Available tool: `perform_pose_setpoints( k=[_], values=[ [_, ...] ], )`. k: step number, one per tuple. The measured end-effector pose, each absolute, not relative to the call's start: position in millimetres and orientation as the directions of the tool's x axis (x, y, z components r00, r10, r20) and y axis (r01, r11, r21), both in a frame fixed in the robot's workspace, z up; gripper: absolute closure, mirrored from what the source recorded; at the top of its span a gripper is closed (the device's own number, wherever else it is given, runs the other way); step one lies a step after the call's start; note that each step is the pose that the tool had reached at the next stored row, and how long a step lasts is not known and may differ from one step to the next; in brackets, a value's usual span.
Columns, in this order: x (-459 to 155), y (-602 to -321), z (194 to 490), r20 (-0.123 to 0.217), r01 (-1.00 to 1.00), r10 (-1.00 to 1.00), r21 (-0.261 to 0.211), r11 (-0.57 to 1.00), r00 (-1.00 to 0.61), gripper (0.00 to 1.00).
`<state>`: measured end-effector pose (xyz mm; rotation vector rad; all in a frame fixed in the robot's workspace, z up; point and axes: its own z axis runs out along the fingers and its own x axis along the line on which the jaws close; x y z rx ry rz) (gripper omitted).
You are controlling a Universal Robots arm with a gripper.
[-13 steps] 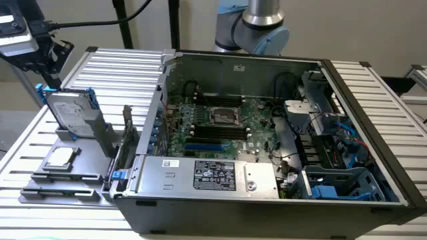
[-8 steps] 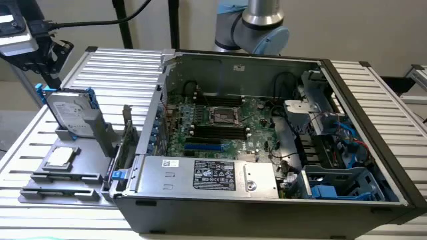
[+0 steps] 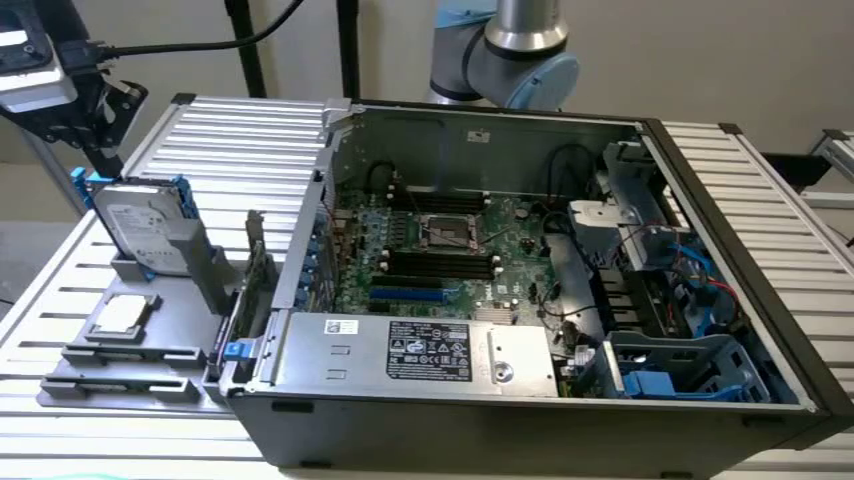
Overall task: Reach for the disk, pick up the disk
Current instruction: 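Pick up the disk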
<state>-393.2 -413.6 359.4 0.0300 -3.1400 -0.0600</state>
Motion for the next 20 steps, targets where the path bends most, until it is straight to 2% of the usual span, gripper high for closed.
perform_pose_setpoints(
  k=[13, 20],
  values=[
    [-423.2, -388.0, 359.5, 0.001, -0.019, -0.019, 0.036, 0.999, -1.0, 0.89],
    [-424.4, -386.1, 359.5, 0.001, -0.019, -0.019, 0.035, 0.999, -1.0, 0.89]
  ],
)
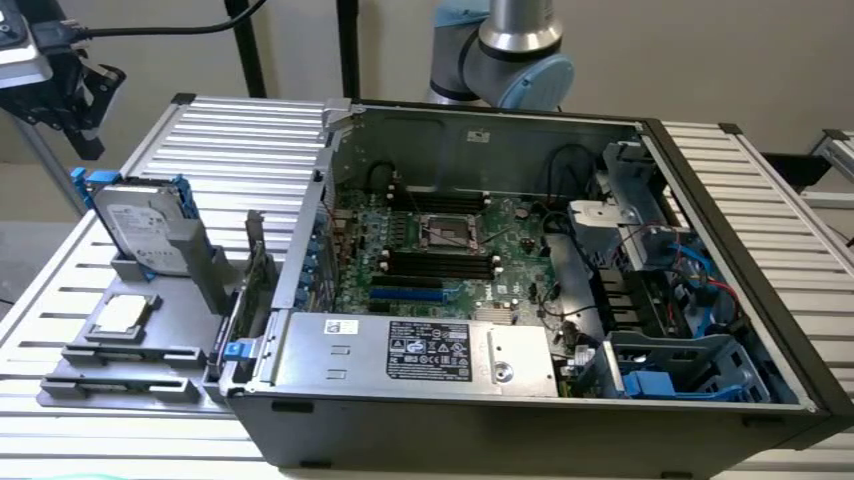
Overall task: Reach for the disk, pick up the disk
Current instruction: 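Pick up the disk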
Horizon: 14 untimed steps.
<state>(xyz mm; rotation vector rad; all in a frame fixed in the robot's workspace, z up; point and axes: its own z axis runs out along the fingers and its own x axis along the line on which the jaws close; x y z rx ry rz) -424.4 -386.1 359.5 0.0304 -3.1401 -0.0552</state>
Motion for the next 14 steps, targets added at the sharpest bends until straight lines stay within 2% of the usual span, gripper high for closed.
perform_pose_setpoints(
  k=[14],
  values=[
    [-424.4, -386.1, 359.4, 0.001, -0.251, -0.252, 0.035, 0.967, -0.968, 0.89]
  ],
)
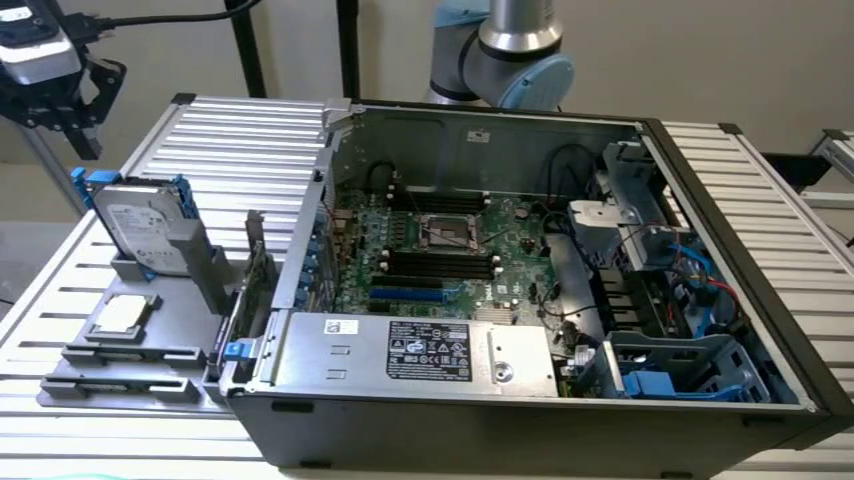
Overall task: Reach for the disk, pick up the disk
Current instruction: 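Pick up the disk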
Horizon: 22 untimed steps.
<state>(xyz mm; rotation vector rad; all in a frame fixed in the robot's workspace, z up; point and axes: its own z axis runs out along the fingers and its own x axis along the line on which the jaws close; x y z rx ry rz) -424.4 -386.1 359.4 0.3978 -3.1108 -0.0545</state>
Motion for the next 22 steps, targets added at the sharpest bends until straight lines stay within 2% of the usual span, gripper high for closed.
perform_pose_setpoints(
  k=[22],
  values=[
    [-424.3, -386.1, 359.5, 0.0, -0.608, -0.608, 0.035, 0.793, -0.794, 0.89]
  ],
)
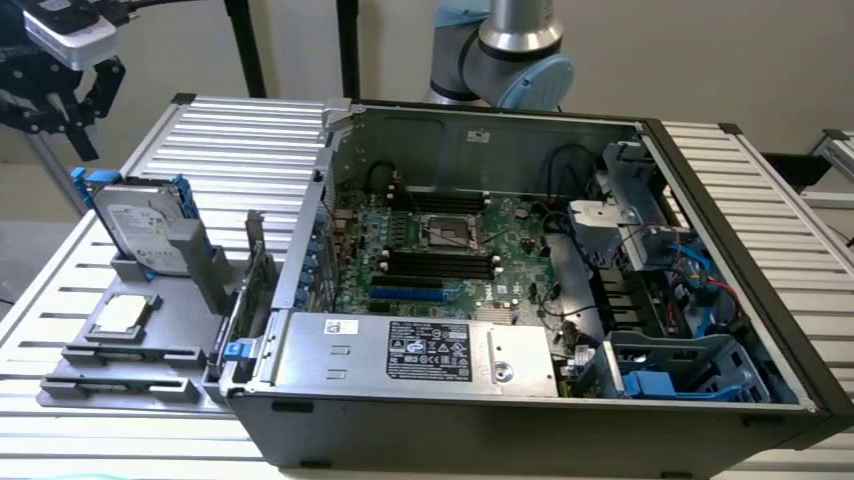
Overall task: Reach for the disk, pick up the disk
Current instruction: 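Pick up the disk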
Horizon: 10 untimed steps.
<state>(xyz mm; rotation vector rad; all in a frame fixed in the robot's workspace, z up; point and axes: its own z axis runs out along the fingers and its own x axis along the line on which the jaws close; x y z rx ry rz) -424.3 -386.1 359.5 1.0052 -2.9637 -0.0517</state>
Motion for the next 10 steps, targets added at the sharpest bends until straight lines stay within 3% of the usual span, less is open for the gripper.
perform_pose_setpoints(
  k=[10],
  values=[
    [-424.4, -386.1, 359.5, 0.0, -0.741, -0.742, 0.035, 0.67, -0.671, 0.89]
  ],
)
